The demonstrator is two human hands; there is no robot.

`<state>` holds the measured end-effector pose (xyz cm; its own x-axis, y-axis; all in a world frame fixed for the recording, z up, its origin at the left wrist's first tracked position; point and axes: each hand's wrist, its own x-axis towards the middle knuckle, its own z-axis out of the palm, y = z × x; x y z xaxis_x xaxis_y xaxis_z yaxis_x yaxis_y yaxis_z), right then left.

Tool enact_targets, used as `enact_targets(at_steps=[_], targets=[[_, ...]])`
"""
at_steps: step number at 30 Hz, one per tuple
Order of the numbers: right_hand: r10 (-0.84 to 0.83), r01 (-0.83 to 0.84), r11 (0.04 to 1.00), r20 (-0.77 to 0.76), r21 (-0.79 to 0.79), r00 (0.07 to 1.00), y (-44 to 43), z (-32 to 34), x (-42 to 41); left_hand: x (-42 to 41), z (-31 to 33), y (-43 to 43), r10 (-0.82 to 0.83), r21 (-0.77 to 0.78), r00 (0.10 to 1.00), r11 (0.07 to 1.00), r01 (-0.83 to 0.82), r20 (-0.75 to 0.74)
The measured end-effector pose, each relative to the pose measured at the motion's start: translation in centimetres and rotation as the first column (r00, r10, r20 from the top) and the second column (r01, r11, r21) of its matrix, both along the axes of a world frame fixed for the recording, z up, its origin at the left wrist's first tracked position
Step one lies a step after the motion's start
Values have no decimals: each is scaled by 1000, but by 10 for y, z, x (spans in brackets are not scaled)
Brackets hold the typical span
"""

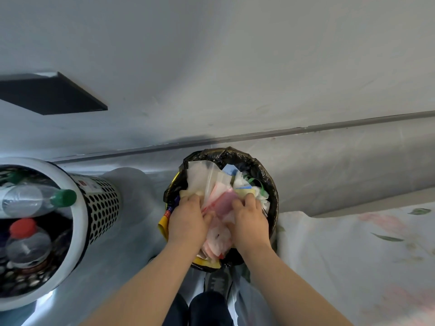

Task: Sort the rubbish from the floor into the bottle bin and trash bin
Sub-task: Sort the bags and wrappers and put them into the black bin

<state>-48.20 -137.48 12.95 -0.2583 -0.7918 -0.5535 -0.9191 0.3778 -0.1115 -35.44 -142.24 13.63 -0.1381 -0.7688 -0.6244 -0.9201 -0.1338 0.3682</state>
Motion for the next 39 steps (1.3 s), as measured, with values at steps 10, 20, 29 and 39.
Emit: enact_targets(at_steps=[10,20,29,39], targets=[[-78,36,980,210,197,974,0,3,-3,10,17,3,-18,20,999,1000,17,35],[-103,71,987,226,145,969,4,100,-9,20,102,6,-68,33,998,997,68,-14],[32,-49,993,155,105,987,1,247,8,61,241,1,-328,89,944,941,326,20],[163,-182,980,202,79,966,-14,439,52,112,418,-4,-327,67,942,944,322,75]])
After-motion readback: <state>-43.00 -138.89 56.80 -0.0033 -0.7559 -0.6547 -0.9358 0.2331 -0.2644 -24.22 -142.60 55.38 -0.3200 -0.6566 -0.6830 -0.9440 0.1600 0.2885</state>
